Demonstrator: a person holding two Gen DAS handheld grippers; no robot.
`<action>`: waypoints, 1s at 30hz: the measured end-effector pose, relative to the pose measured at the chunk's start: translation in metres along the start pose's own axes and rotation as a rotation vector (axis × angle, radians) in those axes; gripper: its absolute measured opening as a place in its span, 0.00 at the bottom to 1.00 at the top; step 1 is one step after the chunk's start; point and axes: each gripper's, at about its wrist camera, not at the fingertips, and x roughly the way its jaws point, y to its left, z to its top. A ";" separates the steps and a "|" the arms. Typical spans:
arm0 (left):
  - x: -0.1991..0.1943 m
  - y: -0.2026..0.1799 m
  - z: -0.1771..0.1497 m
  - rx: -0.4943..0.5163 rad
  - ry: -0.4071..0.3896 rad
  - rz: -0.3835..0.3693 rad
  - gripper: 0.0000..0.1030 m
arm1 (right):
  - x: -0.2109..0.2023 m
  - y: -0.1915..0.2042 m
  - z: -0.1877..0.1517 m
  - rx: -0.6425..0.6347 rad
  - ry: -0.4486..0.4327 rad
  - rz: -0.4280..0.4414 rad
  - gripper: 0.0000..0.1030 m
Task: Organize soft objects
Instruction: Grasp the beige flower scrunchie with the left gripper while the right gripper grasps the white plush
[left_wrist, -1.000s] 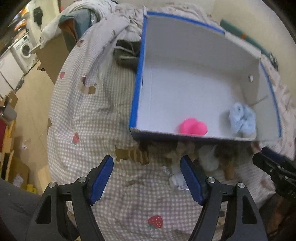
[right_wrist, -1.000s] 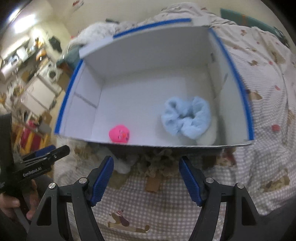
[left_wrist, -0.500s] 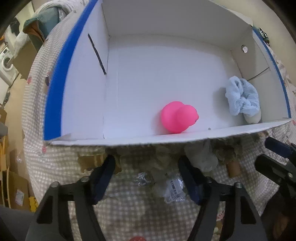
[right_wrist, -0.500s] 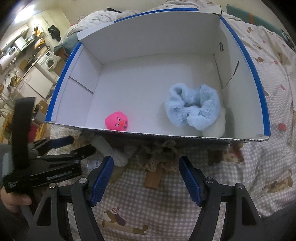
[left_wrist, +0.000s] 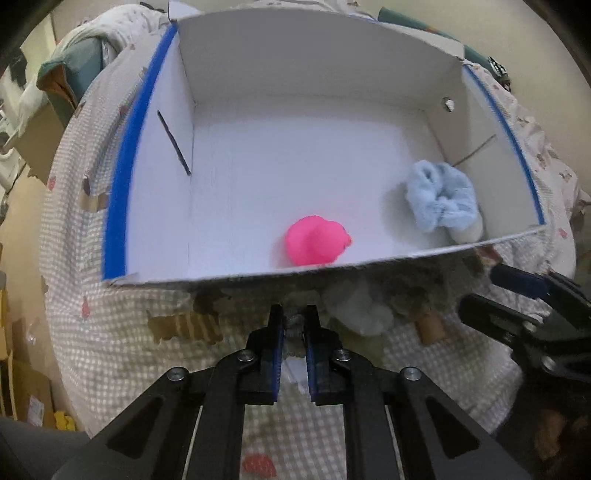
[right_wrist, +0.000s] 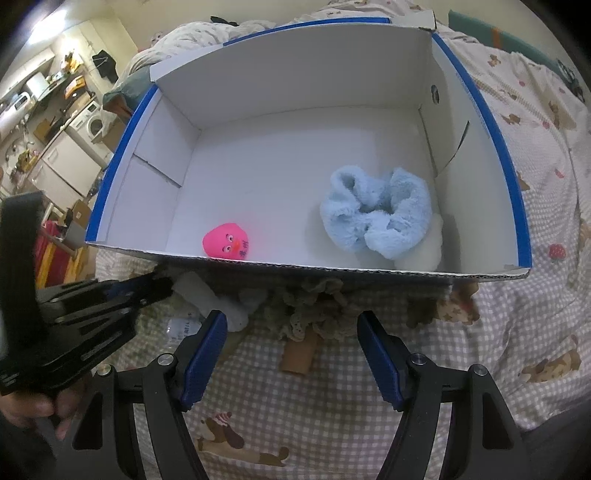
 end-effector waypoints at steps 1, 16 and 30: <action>-0.006 0.002 -0.004 0.000 0.000 0.005 0.09 | 0.000 0.001 0.001 -0.002 -0.003 0.002 0.75; -0.044 0.063 -0.010 -0.231 -0.049 0.153 0.09 | 0.028 0.056 0.006 -0.132 0.066 -0.045 0.74; -0.047 0.068 -0.007 -0.267 -0.048 0.131 0.09 | 0.095 0.085 0.017 -0.133 0.156 -0.111 0.42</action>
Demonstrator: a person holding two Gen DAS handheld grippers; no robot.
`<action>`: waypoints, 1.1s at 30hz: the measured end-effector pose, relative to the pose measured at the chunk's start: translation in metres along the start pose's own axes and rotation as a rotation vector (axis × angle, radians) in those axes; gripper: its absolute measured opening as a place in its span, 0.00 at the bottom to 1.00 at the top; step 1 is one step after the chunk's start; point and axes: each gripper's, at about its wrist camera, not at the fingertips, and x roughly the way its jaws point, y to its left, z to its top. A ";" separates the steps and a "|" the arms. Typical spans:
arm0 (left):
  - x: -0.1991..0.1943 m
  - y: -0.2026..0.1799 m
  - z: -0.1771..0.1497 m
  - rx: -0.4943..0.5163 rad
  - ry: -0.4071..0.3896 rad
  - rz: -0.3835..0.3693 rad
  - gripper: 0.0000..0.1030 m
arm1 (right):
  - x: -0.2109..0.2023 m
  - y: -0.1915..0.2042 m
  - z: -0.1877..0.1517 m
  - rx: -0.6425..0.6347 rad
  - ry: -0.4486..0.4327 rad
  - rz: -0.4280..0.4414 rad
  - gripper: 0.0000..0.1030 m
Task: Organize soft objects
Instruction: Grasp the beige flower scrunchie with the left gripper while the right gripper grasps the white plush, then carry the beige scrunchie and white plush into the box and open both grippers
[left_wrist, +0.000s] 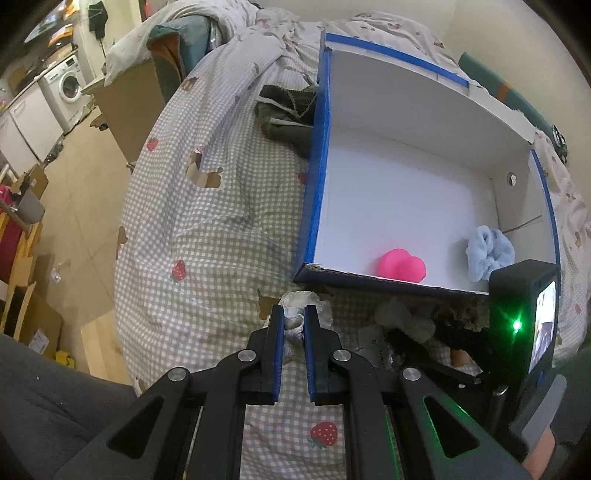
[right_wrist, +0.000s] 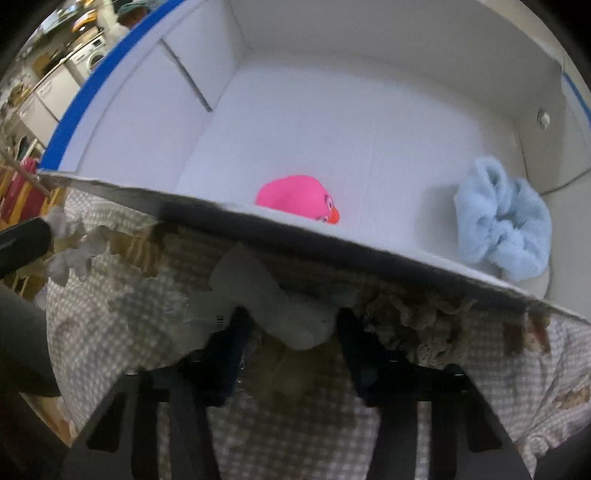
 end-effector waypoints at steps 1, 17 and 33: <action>0.000 0.000 0.000 -0.003 0.004 -0.008 0.09 | -0.002 -0.001 0.001 0.002 -0.005 0.008 0.36; 0.014 -0.013 -0.007 0.050 0.045 0.009 0.09 | -0.075 -0.018 -0.013 0.014 -0.112 0.167 0.34; -0.040 -0.031 -0.004 0.092 -0.131 0.009 0.09 | -0.134 -0.094 -0.057 0.189 -0.265 0.241 0.34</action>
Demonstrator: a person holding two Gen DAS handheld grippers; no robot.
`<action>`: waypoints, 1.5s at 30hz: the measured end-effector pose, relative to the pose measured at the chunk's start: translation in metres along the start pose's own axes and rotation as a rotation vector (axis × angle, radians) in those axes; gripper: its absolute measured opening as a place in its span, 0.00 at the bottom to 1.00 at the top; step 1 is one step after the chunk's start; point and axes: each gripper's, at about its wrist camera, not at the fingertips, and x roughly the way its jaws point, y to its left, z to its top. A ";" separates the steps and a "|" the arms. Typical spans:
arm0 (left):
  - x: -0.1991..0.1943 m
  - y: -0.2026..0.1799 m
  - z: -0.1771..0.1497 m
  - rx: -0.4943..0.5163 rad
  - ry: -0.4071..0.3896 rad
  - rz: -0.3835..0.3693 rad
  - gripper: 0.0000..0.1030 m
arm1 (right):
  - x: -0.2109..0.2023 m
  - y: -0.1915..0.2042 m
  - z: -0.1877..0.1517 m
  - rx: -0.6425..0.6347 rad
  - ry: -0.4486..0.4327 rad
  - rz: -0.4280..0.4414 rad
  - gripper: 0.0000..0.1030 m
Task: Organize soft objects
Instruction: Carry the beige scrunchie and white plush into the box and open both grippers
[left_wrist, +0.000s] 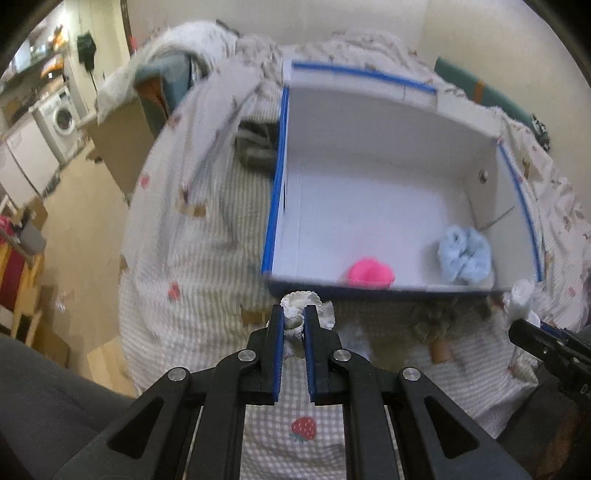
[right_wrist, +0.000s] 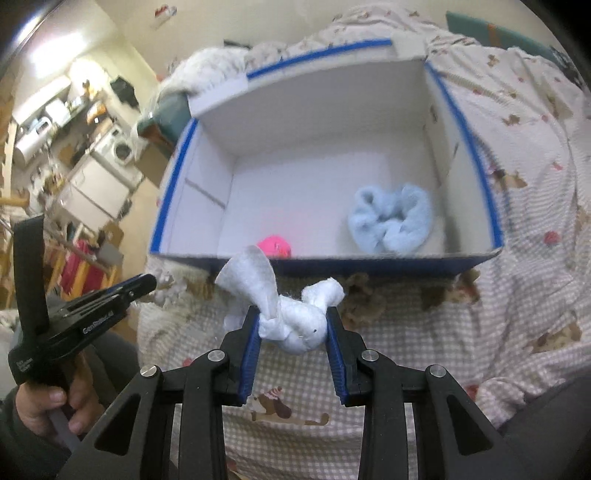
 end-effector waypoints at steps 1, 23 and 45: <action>-0.005 -0.002 0.005 0.003 -0.015 0.000 0.09 | -0.005 -0.002 0.004 0.000 -0.018 0.002 0.34; 0.050 -0.032 0.086 0.074 -0.042 0.010 0.09 | 0.027 -0.023 0.079 -0.070 -0.133 -0.052 0.34; 0.094 -0.046 0.073 0.105 0.017 -0.021 0.09 | 0.069 -0.032 0.065 -0.094 -0.023 -0.185 0.34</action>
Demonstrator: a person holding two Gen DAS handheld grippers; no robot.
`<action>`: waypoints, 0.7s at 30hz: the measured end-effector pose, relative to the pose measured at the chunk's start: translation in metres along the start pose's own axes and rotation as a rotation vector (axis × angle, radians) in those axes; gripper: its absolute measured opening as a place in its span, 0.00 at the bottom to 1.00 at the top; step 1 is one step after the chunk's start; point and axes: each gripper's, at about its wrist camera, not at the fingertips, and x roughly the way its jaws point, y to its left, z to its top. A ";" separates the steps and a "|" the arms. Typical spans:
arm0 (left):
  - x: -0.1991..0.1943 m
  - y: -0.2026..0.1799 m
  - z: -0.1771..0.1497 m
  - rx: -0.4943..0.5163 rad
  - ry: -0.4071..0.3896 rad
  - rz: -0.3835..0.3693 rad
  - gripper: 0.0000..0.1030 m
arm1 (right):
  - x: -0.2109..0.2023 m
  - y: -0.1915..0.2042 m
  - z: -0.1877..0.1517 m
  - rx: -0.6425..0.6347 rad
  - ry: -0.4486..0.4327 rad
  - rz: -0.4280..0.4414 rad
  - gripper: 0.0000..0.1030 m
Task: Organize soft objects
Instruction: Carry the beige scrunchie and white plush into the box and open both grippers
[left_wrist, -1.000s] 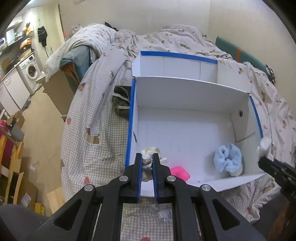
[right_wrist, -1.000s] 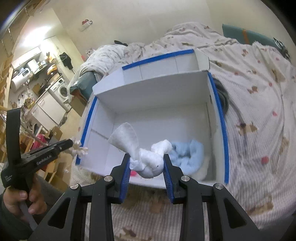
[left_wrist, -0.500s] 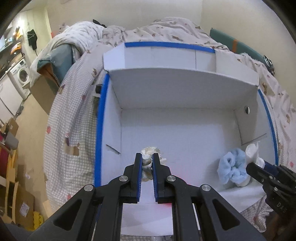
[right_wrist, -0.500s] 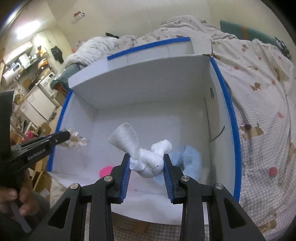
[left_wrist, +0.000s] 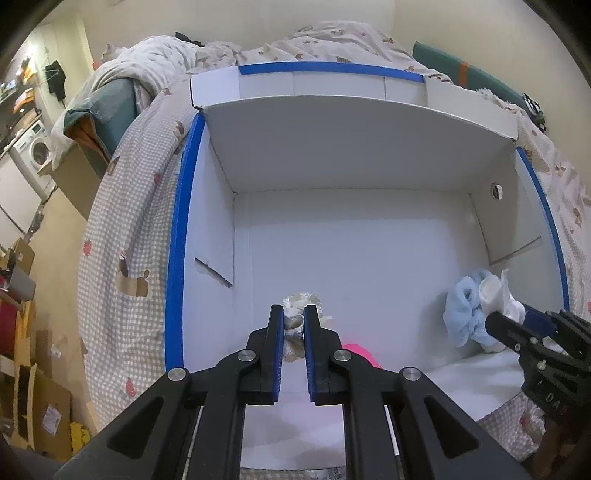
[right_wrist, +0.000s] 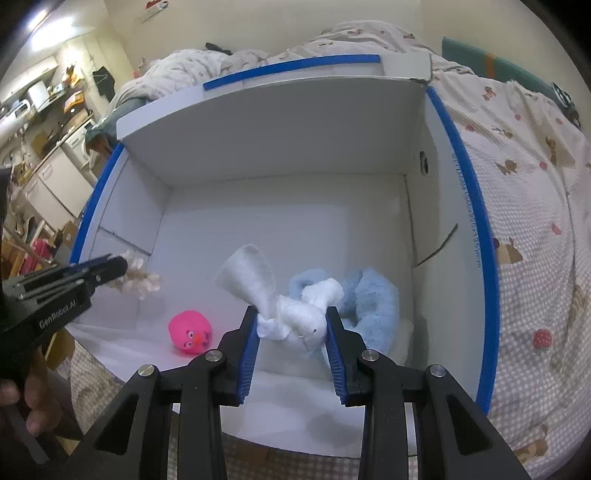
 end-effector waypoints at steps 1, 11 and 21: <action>0.000 0.000 0.000 0.000 -0.001 0.001 0.09 | 0.000 0.001 -0.001 -0.006 -0.001 -0.002 0.34; -0.002 0.002 -0.003 0.001 -0.008 0.012 0.09 | -0.003 -0.002 -0.001 0.009 -0.014 0.012 0.35; 0.001 0.002 -0.002 0.000 0.006 -0.004 0.11 | -0.007 -0.007 0.001 0.049 -0.035 0.035 0.54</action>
